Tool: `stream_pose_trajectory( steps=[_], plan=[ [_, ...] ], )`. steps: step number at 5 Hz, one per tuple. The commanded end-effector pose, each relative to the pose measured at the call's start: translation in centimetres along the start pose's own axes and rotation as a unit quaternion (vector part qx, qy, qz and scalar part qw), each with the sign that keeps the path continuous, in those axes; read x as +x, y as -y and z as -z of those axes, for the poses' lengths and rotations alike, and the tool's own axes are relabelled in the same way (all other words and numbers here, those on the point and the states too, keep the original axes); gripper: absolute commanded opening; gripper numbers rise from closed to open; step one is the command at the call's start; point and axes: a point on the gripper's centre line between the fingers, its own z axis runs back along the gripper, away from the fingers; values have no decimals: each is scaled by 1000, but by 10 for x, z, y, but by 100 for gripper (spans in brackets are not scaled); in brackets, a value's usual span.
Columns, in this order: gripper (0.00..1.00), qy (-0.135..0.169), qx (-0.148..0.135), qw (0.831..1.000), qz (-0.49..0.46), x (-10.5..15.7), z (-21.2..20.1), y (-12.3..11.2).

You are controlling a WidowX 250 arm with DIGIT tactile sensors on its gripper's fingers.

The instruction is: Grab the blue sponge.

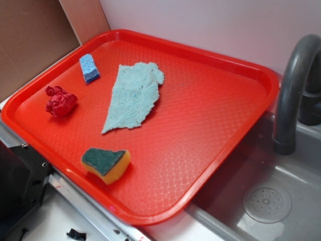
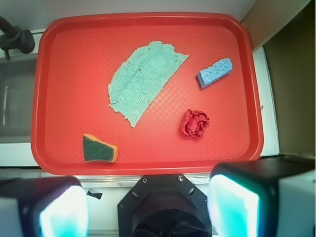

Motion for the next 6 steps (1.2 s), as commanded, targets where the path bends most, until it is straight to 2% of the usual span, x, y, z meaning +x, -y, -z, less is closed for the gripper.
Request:
stream_pose_trajectory(
  steps=[1, 2, 3, 4, 5, 6],
  plan=[
    [100, 0, 0, 1000, 0, 0, 0, 0],
    [100, 24, -26, 991, -127, 15, 14, -13],
    [100, 59, -27, 967, -248, 33, 36, -28],
    [100, 108, -22, 926, -362, 45, 56, -45],
    [100, 136, -4, 872, -471, 70, 87, -79],
    [100, 160, 34, 806, -569, 73, 108, -98]
  ],
)
